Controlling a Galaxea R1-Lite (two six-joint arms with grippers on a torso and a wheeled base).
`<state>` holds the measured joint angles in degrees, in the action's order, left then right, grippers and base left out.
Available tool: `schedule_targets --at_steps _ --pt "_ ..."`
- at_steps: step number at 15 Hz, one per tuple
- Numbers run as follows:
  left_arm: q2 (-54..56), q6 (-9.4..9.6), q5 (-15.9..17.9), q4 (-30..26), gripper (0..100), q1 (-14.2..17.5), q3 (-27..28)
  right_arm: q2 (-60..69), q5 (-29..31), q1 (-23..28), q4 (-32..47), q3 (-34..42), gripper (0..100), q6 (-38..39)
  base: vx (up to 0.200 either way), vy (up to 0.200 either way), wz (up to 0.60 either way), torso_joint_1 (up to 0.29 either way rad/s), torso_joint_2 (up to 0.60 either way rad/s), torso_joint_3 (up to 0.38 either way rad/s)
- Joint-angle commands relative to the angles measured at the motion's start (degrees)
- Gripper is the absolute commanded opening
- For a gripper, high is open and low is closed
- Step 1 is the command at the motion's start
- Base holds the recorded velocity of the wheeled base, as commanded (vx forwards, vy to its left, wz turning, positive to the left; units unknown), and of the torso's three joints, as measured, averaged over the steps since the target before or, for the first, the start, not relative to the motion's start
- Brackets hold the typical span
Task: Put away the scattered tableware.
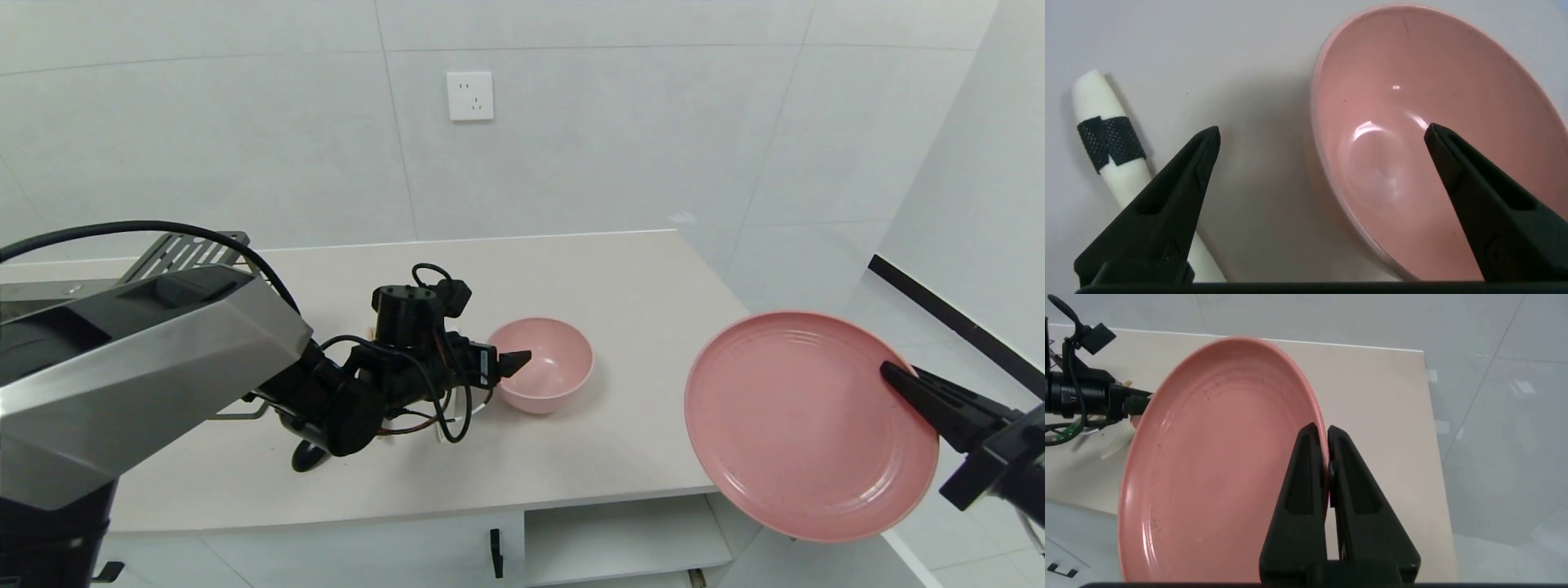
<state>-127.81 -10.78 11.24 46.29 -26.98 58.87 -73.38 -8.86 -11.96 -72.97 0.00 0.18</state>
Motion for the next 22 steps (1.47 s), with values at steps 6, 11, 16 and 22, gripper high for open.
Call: schedule_targets --at_steps 6,11,16,22 --pt "0.10 -0.03 0.01 -0.23 100 -0.36 0.02 -0.10 -0.01 -0.87 0.64 0.00 0 -0.01 0.000 0.000 0.00 0.000 0.00 0.000" --pt "-0.07 -0.12 0.01 0.21 0 -0.36 -0.60 -0.10 -0.01 -0.87 0.64 0.00 0 -0.01 0.000 0.000 0.00 0.000 0.00 0.000" --pt "2.47 0.14 -0.17 4.16 0 -0.80 -2.97 -0.10 -0.01 -0.79 0.64 0.00 0 -0.01 0.000 0.000 0.00 0.000 0.00 0.000" --pt "10.82 1.81 -0.78 14.88 0 -0.80 -13.78 0.34 -0.01 -0.52 0.64 0.00 0 -0.01 0.000 0.000 0.00 0.000 0.00 0.000"
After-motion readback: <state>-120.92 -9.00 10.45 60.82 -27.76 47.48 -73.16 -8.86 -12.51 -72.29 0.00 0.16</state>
